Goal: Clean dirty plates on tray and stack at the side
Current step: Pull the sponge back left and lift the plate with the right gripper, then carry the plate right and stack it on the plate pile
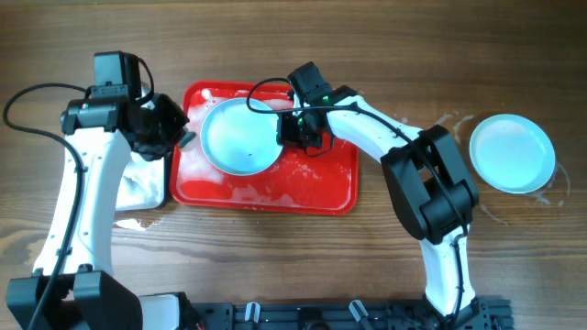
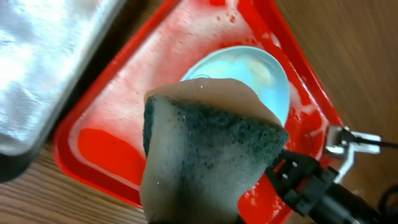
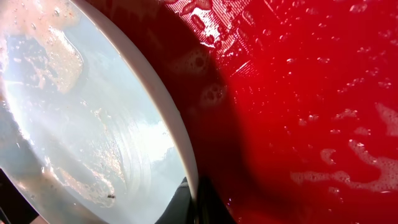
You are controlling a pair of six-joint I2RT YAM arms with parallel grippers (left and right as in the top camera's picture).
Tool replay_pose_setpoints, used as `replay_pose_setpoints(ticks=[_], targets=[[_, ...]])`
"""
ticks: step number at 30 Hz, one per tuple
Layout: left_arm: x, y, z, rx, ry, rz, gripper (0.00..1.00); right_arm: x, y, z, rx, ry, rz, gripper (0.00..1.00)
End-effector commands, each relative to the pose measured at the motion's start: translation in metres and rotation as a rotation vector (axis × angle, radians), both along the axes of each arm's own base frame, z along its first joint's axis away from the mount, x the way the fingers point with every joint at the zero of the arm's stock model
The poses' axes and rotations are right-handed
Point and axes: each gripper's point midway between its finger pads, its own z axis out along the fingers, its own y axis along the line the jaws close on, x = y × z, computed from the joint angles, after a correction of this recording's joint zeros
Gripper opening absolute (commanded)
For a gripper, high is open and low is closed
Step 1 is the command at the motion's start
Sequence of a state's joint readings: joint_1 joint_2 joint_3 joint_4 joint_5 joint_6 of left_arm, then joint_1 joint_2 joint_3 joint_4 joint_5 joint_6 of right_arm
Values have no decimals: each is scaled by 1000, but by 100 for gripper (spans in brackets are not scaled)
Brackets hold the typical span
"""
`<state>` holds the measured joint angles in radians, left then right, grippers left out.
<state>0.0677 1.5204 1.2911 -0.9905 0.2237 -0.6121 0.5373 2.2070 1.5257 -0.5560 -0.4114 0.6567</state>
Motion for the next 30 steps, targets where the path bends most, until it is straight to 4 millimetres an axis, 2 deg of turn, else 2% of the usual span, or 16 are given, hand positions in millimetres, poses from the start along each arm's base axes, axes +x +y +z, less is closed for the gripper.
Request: replay_pose_setpoints(ticks=[1,7,11,20,24,26,30], targets=[[-3,14,-8,73,21,39,4,-19,-25,-42,-91,88,3,4],[-3,16,-8,85,22,43,4,-11,-41,-26,-95,70,-2,4],[-8,16,-10,84,41,42,4,-2,-60,-4,-158,8,-29,4],[-11,17,-12,91,54,32,4,-4,-90,92,-242,-165,-54,4],[-14,17,-23,94,66,33,4,-6,-104,130,-235,-230,-90,4],[-15,17,-32,93,68,33,4,-6,-120,143,-232,-239,-126,4],[-9,17,-50,95,31,35,4,-1,-179,159,-240,-208,-244,4]])
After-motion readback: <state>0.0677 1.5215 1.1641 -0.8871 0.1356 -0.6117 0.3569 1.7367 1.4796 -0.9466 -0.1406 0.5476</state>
